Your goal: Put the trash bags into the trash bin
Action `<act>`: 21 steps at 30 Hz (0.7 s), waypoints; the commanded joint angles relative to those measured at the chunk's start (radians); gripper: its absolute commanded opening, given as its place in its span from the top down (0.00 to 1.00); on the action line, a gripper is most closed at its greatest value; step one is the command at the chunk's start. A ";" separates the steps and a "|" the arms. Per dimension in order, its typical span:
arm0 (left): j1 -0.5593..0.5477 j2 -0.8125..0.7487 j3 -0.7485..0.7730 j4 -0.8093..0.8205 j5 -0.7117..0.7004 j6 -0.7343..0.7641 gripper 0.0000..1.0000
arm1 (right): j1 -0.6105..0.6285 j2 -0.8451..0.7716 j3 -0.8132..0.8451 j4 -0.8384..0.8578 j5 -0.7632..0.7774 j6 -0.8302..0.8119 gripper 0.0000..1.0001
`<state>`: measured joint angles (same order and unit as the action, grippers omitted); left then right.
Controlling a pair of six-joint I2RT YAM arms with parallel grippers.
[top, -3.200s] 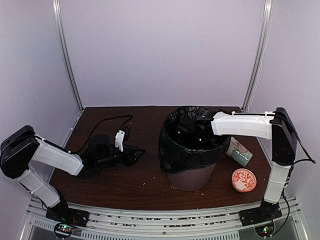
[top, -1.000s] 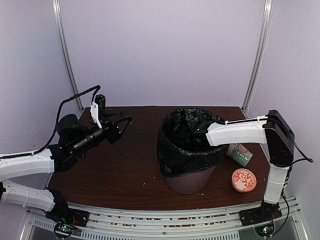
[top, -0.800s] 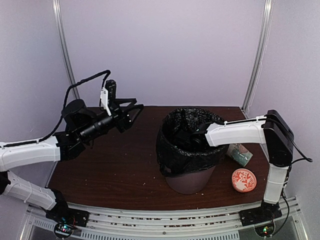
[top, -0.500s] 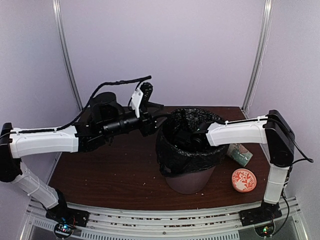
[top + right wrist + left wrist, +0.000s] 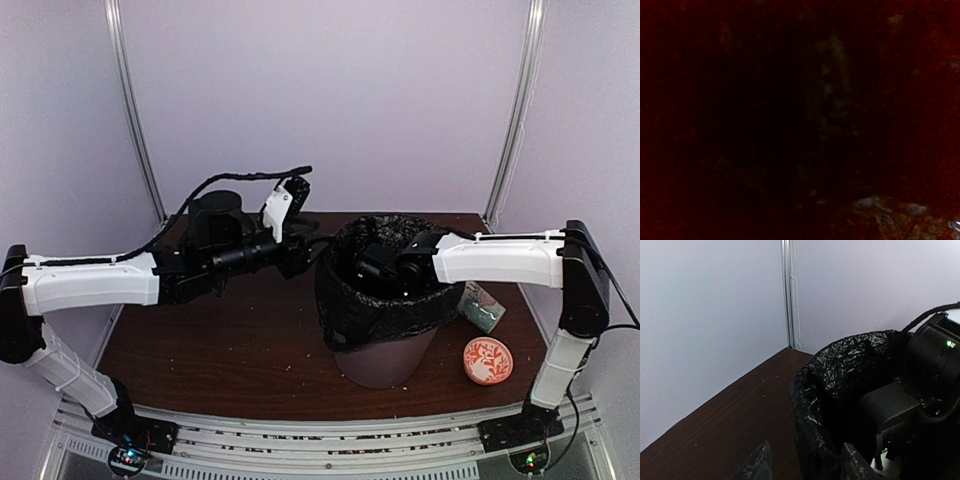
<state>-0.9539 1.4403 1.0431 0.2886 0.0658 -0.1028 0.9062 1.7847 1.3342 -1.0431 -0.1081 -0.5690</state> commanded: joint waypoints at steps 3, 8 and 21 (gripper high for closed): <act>-0.002 -0.009 -0.028 -0.066 -0.018 0.007 0.53 | -0.038 -0.082 -0.010 0.026 -0.069 -0.010 1.00; -0.002 -0.008 -0.026 -0.072 -0.018 0.004 0.53 | -0.063 -0.139 0.016 0.094 -0.181 -0.032 1.00; -0.002 -0.058 -0.037 -0.026 -0.029 -0.017 0.54 | -0.067 -0.166 0.144 0.172 -0.388 -0.015 1.00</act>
<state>-0.9539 1.4204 1.0370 0.2611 0.0425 -0.1040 0.8444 1.6455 1.4570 -0.9295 -0.4046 -0.5999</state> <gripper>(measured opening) 0.465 0.009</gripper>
